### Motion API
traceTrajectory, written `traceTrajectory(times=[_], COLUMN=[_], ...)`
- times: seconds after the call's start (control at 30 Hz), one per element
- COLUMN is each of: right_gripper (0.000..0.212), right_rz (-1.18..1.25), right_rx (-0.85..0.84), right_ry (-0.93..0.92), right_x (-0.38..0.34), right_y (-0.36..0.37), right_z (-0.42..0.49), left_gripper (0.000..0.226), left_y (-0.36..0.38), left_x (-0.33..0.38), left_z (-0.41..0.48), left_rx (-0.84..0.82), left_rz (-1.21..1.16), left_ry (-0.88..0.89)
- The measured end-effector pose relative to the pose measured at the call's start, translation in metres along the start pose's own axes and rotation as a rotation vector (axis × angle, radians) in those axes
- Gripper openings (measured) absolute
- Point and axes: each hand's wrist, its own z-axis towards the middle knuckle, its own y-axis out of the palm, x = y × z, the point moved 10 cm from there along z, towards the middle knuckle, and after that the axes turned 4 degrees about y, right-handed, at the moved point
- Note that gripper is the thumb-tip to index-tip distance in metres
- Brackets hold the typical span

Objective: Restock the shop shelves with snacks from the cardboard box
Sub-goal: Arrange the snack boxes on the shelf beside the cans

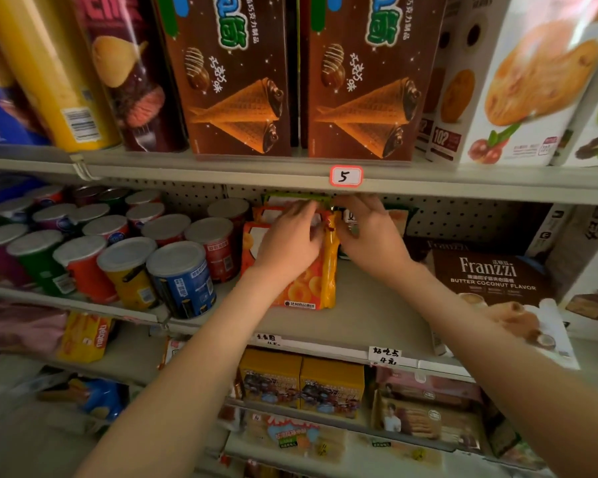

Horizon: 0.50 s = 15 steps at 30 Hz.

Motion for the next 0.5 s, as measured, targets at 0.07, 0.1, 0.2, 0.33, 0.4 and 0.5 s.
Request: traceTrajectory(times=[0.07, 0.1, 0.2, 0.33, 0.4, 0.5], right_gripper=[0.029, 0.029, 0.028, 0.029, 0.03, 0.031], right_rz=[0.045, 0.068, 0.173, 0.315, 0.402, 0.483], right_rx=[-0.011, -0.031, -0.12, -0.281, -0.385, -0.592], right_ry=[-0.045, -0.059, -0.13, -0.188, -0.208, -0.223], right_x=[-0.029, -0.042, -0.09, -0.147, -0.178, -0.223], right_y=[0.005, 0.011, 0.041, 0.108, 0.148, 0.211], right_z=[-0.01, -0.014, -0.034, -0.069, -0.089, -0.121], left_gripper=[0.031, 0.031, 0.029, 0.033, 0.03, 0.031], left_y=[-0.021, -0.031, -0.058, -0.08, -0.09, -0.101], left_x=[-0.005, -0.009, -0.037, -0.092, -0.125, -0.172], left_z=[-0.02, -0.032, -0.082, -0.163, -0.208, -0.277], left_rx=[0.069, 0.095, 0.171, 0.213, 0.223, 0.225], left_rz=[-0.011, -0.012, -0.038, -0.073, -0.11, -0.115], left_ry=[-0.02, -0.041, -0.15, -0.331, -0.465, -0.684])
